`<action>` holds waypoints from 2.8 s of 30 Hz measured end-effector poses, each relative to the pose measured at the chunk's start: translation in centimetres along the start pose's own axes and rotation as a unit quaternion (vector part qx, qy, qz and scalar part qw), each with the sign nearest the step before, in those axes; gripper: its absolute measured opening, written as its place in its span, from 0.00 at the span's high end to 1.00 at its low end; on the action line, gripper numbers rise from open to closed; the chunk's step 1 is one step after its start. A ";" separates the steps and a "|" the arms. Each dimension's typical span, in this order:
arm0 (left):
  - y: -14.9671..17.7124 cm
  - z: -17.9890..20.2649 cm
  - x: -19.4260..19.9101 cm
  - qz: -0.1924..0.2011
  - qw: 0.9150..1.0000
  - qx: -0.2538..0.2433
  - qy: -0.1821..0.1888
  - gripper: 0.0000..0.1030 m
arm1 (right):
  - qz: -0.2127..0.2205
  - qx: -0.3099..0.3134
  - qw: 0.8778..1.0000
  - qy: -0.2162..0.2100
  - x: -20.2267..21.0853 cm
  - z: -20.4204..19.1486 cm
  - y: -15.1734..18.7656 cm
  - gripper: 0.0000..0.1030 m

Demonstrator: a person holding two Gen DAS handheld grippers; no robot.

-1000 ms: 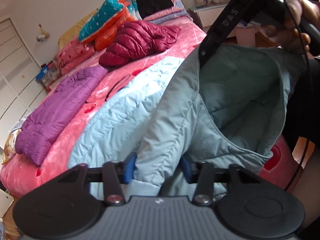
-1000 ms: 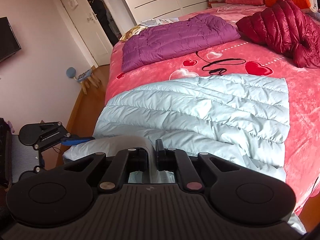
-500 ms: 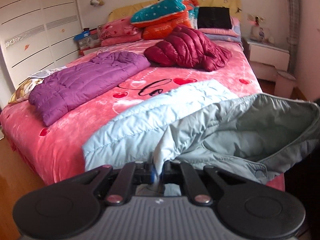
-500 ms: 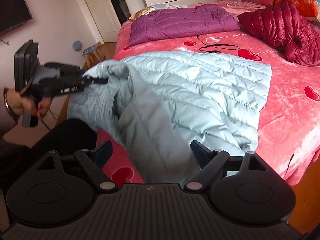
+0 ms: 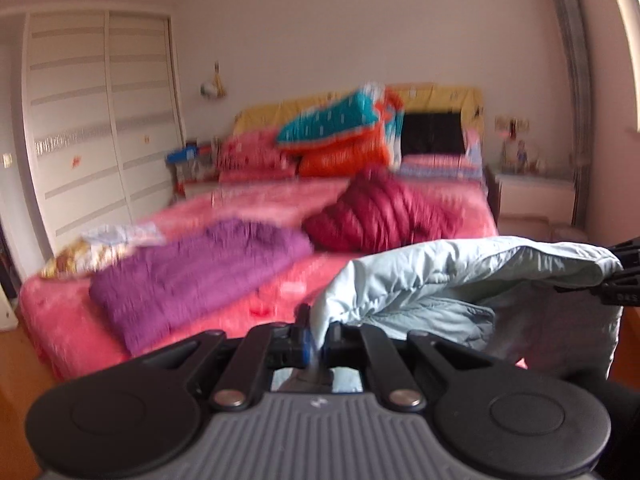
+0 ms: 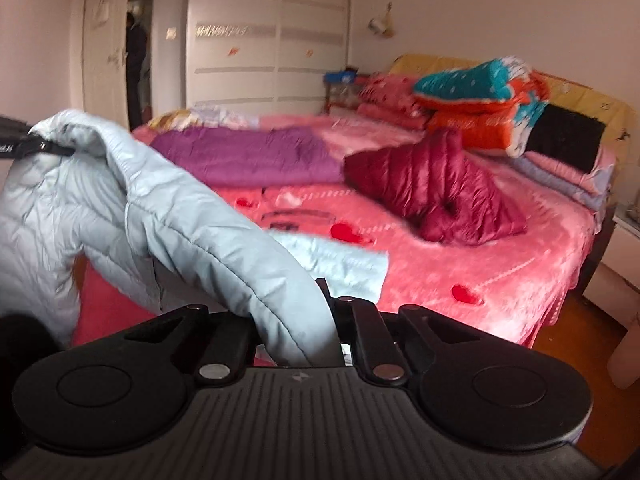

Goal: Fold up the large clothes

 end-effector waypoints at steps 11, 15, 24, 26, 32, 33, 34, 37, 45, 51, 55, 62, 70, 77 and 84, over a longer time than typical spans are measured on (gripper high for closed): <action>-15.1 1.9 8.8 0.220 0.974 -0.032 0.040 0.97 | 0.281 -0.010 0.957 0.079 8.5 2.5 -16.9 0.90; -19.2 2.7 11.0 0.257 0.964 -0.051 0.053 0.97 | 0.351 0.022 0.930 0.105 10.5 3.4 -21.5 0.90; -23.5 1.3 7.0 0.216 0.974 -0.014 0.069 0.96 | 0.360 0.022 0.926 0.108 6.8 6.4 -26.1 0.90; -22.6 0.1 3.8 0.189 0.980 0.009 0.061 0.94 | 0.328 0.019 0.939 0.101 3.1 7.5 -25.7 0.90; -15.5 -3.0 -9.6 0.062 0.998 0.026 0.004 0.94 | 0.180 0.025 0.980 0.081 -11.3 10.2 -20.9 0.89; -14.0 -3.5 -12.0 0.041 0.999 0.027 -0.006 0.94 | 0.156 0.030 0.984 0.080 -14.0 10.6 -19.6 0.89; -12.3 -4.3 -14.3 0.021 0.999 0.023 -0.017 0.93 | 0.134 0.034 0.987 0.080 -16.7 10.9 -18.4 0.89; -7.9 -5.8 -20.7 -0.022 0.999 0.020 -0.045 0.93 | 0.087 0.039 0.992 0.083 -24.1 11.5 -15.0 0.89; -0.5 -11.6 -31.8 -0.064 0.991 0.038 -0.110 0.94 | 0.041 0.009 0.994 0.102 -38.4 10.7 -10.5 0.89; 4.2 -13.1 -35.9 -0.085 0.984 0.052 -0.146 0.91 | 0.002 0.031 0.993 0.114 -43.9 7.8 -7.1 0.80; 7.1 -13.7 -37.5 -0.100 0.977 0.049 -0.180 0.77 | -0.038 0.029 0.988 0.148 -48.4 8.5 -3.7 0.11; 7.7 -15.3 -34.6 -0.082 0.973 0.038 -0.215 0.44 | -0.062 0.022 0.985 0.159 -48.6 8.8 -0.4 0.01; 7.2 -14.1 -26.2 -0.073 0.974 0.044 -0.210 0.44 | -0.061 -0.054 0.989 0.125 -43.4 10.7 -1.0 0.00; 8.4 -9.8 -19.0 -0.088 0.977 0.054 -0.186 0.44 | -0.046 -0.147 0.981 0.115 -34.0 10.8 0.7 0.00; 9.5 -4.5 -14.2 -0.097 0.980 0.077 -0.155 0.41 | -0.066 -0.233 0.968 0.064 -25.9 7.4 5.3 0.00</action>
Point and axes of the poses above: each gripper's, at about its wrist camera, not at the fingertips, and x roughly against the way its jaws point, z to its right, y to its underside, the point moved 1 cm from there along -x, roughly the way its jaws point, and after that the axes turned 8 degrees about z, right-handed, at the moved point
